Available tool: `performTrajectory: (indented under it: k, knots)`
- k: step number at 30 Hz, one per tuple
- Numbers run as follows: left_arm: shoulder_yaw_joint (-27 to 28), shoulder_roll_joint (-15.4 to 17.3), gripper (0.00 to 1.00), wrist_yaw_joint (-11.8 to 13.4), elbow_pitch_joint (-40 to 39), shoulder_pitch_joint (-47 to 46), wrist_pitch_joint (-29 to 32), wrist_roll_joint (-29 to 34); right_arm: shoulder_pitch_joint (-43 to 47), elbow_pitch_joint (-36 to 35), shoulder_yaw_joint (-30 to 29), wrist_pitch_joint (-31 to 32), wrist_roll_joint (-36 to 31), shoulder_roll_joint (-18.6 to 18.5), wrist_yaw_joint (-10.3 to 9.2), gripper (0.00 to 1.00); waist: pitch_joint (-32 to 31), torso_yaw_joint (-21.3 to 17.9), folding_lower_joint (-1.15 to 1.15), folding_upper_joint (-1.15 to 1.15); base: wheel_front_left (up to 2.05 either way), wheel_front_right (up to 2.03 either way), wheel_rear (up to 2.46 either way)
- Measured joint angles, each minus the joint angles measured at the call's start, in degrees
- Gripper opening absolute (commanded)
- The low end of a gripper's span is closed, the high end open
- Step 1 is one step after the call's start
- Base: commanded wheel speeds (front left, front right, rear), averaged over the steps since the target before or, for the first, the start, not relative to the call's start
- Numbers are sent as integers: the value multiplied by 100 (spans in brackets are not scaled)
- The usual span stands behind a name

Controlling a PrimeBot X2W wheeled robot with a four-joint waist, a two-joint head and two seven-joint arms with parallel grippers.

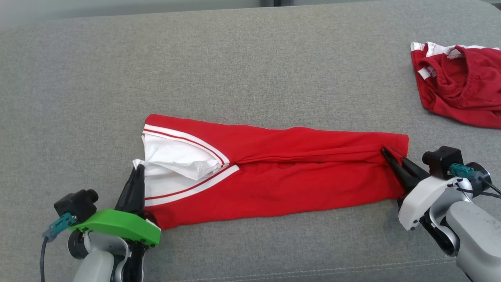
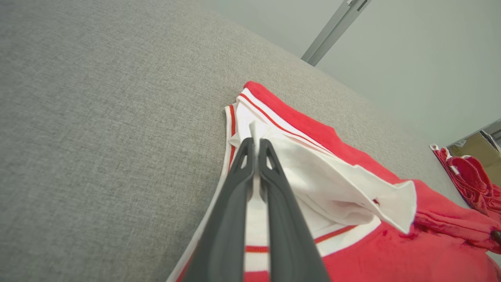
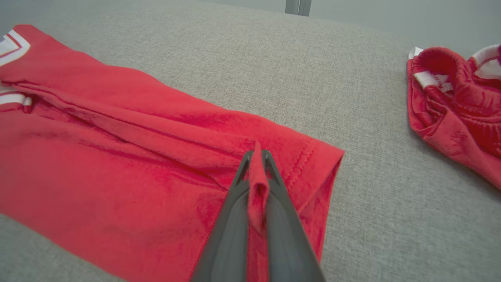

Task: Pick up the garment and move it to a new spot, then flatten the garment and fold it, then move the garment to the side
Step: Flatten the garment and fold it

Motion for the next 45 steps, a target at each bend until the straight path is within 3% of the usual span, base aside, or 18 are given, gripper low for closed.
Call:
performTrajectory:
  k: [4, 7, 9, 11, 12, 14, 15, 16, 17, 18, 34, 45]
  knots:
    - [-78, 0, 0, 45, -140, 192, 47, 3, 0, 75, -1, 0, -57, 31, 0, 6, -2, -16, 0, 0, 0, 0, 0]
    - [-88, 2, 0, 121, -237, 333, 47, 19, 0, 71, -51, 0, -82, 65, -1, 21, -3, -27, 0, 0, 0, 0, 0]
    - [-87, 10, 0, 157, -320, 438, 56, 24, 0, 33, -93, 0, -129, 68, -3, 37, -2, -37, 0, 0, 0, 0, 0]
    - [-100, 16, 0, 182, -387, 550, 105, 24, 2, 5, -121, 0, -181, 68, -3, 79, 0, -49, 0, 0, 0, 0, 0]
    - [-98, 18, 0, 194, -407, 605, 105, 24, 2, -7, -138, 0, -202, 70, -8, 92, 2, -56, 0, 0, 0, 0, 0]
    - [-91, 26, 0, 238, -467, 714, 105, 24, 12, -33, -197, 0, -210, 75, -8, 100, 5, -70, 0, 0, 0, 0, 0]
    - [-86, 30, 8, 270, -494, 753, 132, 24, 23, -53, -223, 0, -234, 73, -8, 100, 7, -77, 0, 0, 0, 0, 0]
    - [-88, 35, 40, 298, -522, 782, 170, 24, 38, -71, -243, 0, -286, 71, -8, 100, 9, -85, 0, 0, 0, 0, 0]
    - [-87, 40, 89, 304, -549, 800, 172, 25, 66, -99, -260, 0, -332, 68, -8, 100, 10, -94, 0, 0, 0, 0, 0]
    - [-84, 46, 100, 325, -576, 817, 172, 32, 109, -127, -280, 0, -360, 66, -8, 100, 10, -103, 0, 0, 0, 0, 0]
    - [415, 253, 100, 543, -1652, 923, -164, 210, 1090, -331, -744, 0, -442, -146, -7, 100, -141, -413, 0, 0, 0, 0, 0]
    - [-124, 163, 100, 495, -2059, 922, -213, 589, 1098, -495, -1552, 1, 417, 124, 78, 100, -435, -585, 0, 0, 0, 0, 0]
